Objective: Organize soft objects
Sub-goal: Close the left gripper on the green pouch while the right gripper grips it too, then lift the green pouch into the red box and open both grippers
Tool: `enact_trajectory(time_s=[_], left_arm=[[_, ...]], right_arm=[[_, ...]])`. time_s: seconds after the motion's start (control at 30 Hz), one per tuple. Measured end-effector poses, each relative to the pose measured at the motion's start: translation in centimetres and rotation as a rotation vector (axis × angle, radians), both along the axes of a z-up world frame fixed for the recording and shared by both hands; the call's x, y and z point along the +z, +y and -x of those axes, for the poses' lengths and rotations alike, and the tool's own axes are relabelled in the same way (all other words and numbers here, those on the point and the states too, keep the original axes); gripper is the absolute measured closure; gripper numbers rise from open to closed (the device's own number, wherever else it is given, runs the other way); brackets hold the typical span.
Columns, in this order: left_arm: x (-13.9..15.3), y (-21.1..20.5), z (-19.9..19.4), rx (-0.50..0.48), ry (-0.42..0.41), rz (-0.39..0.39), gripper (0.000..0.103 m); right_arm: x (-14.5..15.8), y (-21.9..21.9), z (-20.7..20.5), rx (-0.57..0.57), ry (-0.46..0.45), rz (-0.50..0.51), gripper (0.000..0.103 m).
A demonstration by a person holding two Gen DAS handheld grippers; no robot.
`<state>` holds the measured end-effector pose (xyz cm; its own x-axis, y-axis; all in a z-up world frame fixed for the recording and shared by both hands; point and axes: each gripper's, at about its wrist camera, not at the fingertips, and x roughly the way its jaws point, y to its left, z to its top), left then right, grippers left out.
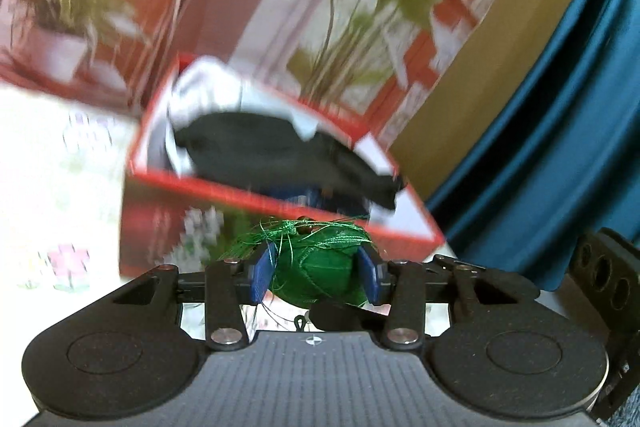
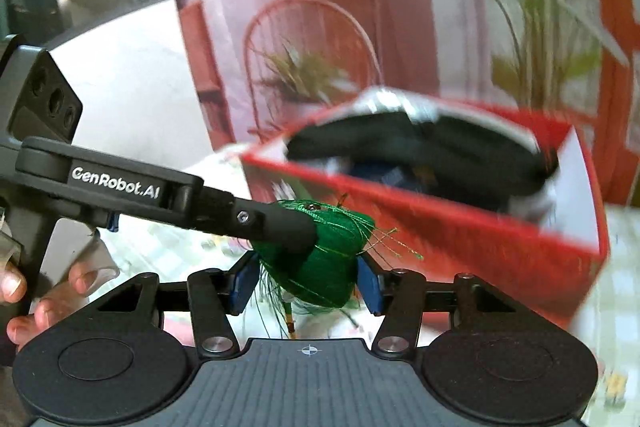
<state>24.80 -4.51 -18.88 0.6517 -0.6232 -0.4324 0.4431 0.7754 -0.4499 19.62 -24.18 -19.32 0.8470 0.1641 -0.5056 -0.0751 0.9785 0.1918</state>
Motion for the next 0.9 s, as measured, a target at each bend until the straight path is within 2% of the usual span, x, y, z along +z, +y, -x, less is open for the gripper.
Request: enact_trajectory(time_s=[0.23, 0.5, 0.7, 0.83, 0.9], left_arm=[[5.0, 1.3, -0.5, 0.028, -0.120, 0.058, 0.056], [10.5, 1.8, -1.4, 0.037, -0.276, 0.097, 0.056], [12.3, 1.9, -1.7, 0.057, -0.359, 0.100, 0.056], [12.4, 1.7, -2.6, 0.068, -0.363, 0.109, 0.056], [11.8, 1.7, -3.3, 0.067, -0.331, 0.111, 0.056]], right_arm=[[5.4, 0.4, -1.6, 0.053, -0.116, 0.081, 0.054], [11.1, 1.3, -4.0, 0.060, -0.286, 0.230, 0.054], [13.2, 1.5, -5.8, 0.038, -0.384, 0.276, 0.054], [13.8, 1.5, -6.6, 0.022, -0.416, 0.278, 0.053], [13.8, 1.5, -6.9, 0.021, -0.415, 0.277, 0.053]])
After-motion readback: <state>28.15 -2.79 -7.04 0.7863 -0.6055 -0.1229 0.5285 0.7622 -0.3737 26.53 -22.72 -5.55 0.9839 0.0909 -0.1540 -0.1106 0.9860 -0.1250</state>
